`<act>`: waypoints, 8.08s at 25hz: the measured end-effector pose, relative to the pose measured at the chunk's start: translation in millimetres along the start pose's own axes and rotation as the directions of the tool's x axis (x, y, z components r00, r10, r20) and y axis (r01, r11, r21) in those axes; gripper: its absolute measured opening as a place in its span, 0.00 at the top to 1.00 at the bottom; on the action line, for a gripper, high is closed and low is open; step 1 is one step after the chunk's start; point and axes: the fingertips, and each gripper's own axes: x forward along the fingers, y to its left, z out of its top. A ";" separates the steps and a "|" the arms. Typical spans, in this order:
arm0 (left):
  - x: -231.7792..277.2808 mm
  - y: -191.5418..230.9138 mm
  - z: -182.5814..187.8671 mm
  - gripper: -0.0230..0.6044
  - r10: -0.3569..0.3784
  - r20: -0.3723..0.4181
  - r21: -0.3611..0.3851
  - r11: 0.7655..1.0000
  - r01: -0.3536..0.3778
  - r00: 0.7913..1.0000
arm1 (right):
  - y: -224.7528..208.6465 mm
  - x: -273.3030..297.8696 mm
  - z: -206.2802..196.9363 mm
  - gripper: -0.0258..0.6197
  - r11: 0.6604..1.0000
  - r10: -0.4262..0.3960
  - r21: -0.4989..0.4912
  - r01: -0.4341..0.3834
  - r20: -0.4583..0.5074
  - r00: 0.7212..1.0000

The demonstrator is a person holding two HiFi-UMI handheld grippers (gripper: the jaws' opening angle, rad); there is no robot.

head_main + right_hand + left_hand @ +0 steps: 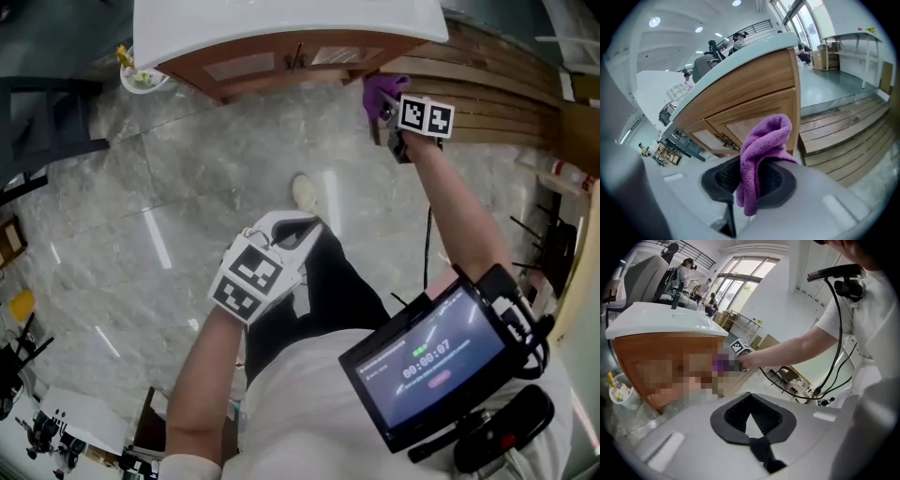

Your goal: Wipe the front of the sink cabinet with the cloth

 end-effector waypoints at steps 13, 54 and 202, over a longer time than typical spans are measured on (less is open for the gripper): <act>46.1 26.3 36.0 0.96 0.017 0.001 -0.024 1.000 -0.017 1.000 | -109.1 44.9 37.7 0.85 0.990 -0.137 -0.048 0.134 -0.060 0.989; -62.2 50.1 -33.4 0.96 0.197 0.127 -0.177 0.969 -0.173 0.972 | 185.8 166.4 11.6 0.85 0.945 0.157 -0.257 -0.204 -0.192 0.969; -121.1 106.8 -127.8 0.96 0.227 0.140 -0.274 0.944 -0.182 0.964 | 371.6 260.2 -69.0 0.85 0.890 0.330 -0.219 -0.400 -0.297 0.896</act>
